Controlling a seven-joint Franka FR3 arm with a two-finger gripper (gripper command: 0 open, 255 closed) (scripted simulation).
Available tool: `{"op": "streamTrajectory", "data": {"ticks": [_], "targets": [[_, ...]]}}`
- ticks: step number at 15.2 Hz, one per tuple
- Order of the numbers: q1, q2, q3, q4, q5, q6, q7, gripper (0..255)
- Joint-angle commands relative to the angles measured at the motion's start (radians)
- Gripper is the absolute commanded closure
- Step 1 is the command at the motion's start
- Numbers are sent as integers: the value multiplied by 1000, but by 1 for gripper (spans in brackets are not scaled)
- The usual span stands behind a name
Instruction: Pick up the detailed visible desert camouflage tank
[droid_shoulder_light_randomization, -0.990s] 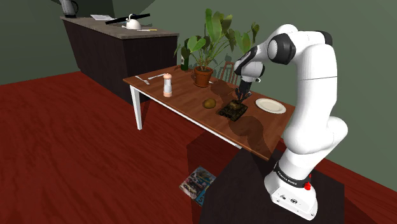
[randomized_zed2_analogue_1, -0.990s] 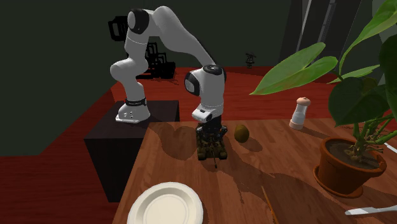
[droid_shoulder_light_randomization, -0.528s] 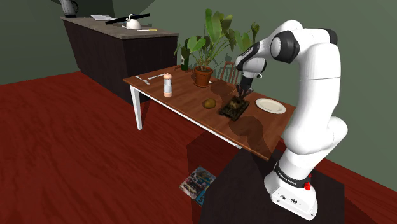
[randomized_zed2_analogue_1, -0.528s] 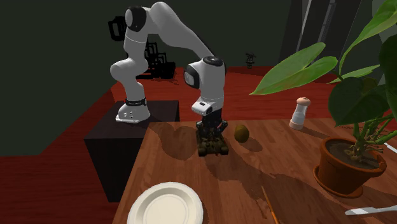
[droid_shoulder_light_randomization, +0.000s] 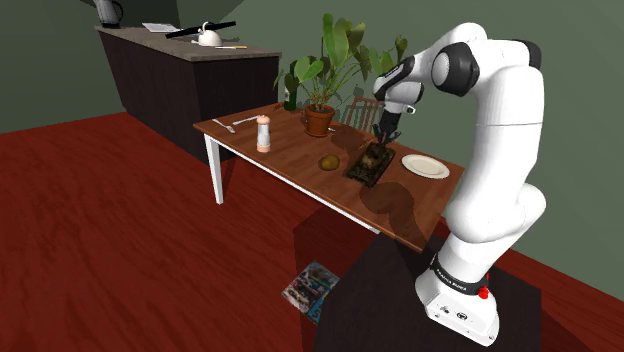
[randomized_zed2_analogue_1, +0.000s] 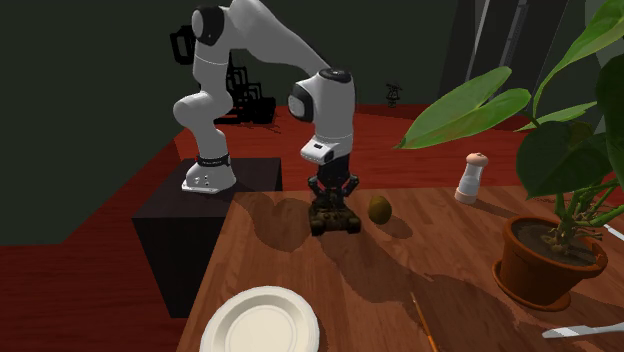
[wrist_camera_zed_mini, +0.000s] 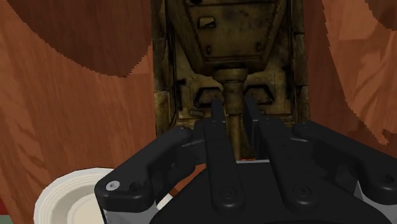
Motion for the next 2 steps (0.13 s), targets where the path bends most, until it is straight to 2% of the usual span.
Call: {"op": "streamTrajectory", "data": {"ticks": [1,2], "targets": [[1,-7,-2,11,-4,-14,4,255],[1,-6,-2,11,-4,-14,4,255]]}}
